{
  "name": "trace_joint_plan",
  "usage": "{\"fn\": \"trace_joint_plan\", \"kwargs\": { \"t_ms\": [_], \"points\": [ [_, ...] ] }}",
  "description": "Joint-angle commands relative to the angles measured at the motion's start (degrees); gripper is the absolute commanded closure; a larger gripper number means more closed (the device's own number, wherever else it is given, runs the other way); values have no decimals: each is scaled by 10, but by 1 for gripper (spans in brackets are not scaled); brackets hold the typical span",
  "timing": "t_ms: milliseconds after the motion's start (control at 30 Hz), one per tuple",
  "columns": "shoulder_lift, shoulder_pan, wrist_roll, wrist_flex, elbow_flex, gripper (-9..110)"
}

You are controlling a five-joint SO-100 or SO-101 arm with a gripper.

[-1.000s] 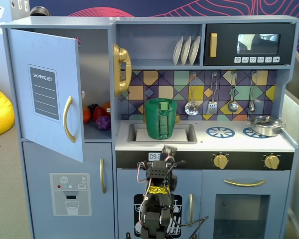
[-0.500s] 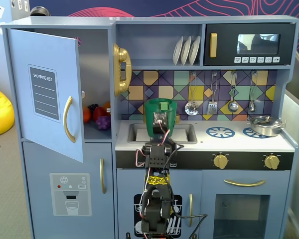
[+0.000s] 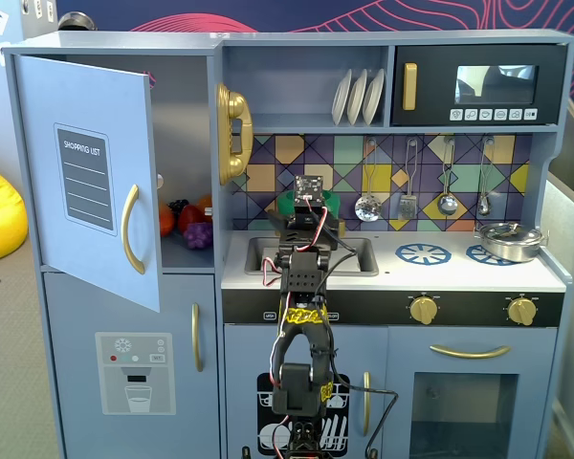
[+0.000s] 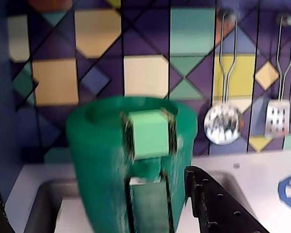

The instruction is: Take off the lid from the green recipient and place it on the counter

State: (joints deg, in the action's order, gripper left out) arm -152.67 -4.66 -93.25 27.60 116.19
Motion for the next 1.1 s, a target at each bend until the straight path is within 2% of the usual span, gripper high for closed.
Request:
{"fn": "trace_joint_plan", "kwargs": {
  "t_ms": [0, 367, 1067],
  "points": [
    [41, -8, -8, -62, -35, 57],
    [134, -32, -22, -149, -60, 60],
    [263, -20, -36, -207, -135, 64]
  ]
}}
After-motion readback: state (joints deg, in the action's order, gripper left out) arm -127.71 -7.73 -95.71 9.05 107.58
